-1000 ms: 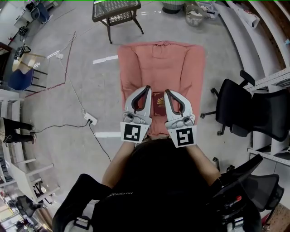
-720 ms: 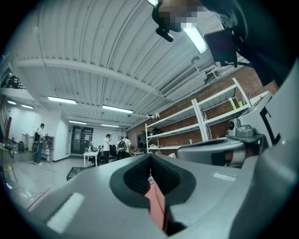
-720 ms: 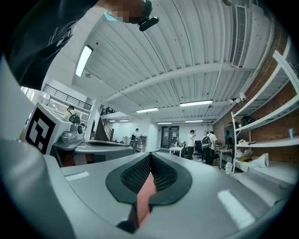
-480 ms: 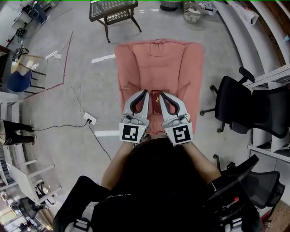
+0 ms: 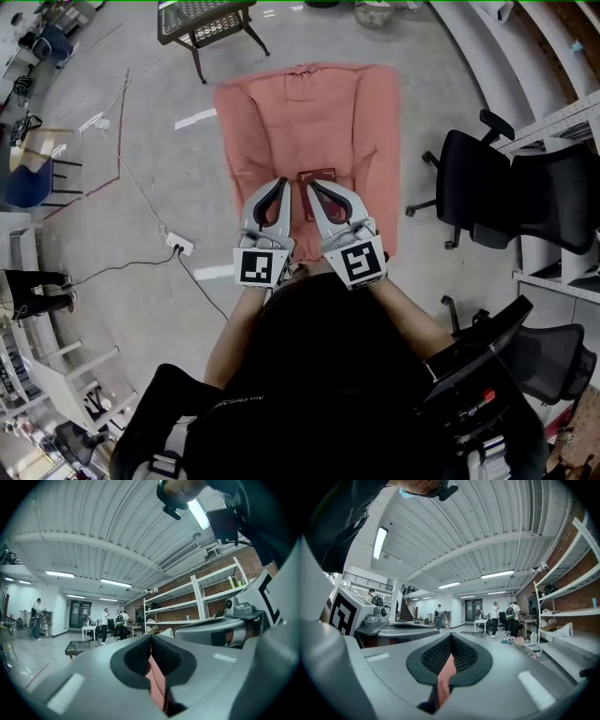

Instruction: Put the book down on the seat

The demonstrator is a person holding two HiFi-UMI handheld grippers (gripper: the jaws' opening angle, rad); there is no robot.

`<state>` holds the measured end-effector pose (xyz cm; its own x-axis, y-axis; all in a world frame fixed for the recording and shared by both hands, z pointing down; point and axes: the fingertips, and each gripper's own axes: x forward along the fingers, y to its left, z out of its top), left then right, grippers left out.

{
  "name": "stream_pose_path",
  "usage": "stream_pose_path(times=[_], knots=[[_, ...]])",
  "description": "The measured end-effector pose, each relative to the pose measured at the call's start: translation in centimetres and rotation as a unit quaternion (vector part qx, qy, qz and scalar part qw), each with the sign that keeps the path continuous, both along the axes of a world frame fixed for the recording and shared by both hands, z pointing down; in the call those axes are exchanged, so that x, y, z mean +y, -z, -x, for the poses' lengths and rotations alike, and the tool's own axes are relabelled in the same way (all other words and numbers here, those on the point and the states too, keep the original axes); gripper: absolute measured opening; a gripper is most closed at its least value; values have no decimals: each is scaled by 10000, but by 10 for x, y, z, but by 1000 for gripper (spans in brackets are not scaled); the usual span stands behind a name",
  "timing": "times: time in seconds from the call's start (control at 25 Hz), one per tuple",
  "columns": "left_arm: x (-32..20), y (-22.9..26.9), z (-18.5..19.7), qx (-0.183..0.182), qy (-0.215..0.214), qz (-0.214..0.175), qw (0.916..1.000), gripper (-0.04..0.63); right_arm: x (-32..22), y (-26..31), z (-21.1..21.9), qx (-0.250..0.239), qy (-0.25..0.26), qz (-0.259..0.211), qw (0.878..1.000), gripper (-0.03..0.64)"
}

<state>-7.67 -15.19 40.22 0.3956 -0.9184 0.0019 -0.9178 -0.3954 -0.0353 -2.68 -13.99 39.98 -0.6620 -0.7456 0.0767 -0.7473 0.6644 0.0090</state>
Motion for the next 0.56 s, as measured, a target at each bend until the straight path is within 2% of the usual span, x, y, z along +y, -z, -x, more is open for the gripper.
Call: stream_pose_path(times=[0.12,0.56], knots=[[6,-1,-9,-141,-230,60,9996,3,5,0,4,2,90,-48,9999,9],[9,-6,-9,-117,-131,90,9998,3,8,-8,-6,-35,35,-25,10000,8]])
